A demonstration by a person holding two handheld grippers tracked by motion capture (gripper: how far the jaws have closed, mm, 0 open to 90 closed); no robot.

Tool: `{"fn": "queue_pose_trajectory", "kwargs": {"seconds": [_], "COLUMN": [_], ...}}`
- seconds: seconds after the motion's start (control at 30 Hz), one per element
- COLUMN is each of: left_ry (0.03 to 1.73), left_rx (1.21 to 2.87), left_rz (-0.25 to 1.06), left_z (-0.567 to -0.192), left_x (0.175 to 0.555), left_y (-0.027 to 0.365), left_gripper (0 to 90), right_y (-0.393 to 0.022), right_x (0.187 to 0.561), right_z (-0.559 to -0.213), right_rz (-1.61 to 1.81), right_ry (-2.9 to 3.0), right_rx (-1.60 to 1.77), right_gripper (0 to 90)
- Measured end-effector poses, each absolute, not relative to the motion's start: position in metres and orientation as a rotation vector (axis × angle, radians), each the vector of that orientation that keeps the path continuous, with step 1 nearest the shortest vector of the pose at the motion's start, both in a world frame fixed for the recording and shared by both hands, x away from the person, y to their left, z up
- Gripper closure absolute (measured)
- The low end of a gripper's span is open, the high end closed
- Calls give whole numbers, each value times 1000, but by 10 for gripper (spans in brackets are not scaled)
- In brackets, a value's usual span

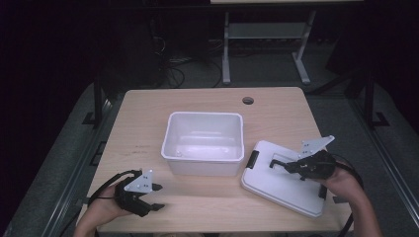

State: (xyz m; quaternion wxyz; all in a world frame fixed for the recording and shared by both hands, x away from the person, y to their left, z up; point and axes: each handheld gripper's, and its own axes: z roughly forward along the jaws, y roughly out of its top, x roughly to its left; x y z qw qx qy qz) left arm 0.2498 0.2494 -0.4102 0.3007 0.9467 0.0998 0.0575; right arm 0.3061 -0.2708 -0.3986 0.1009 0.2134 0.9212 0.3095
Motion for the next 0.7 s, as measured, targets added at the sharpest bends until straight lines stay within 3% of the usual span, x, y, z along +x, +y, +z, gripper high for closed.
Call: {"fn": "queue_pose_trajectory", "kwargs": {"seconds": [0.7], "left_ry": [275], "left_rx": [2507], "left_rz": [152], "left_z": [-409], "left_x": [249], "left_y": [251], "left_gripper": [389], "right_y": [-278], "right_x": [299], "right_z": [-360], "right_rz": [911], "right_ry": [2686], "right_rx": [576], "right_gripper": [836]}}
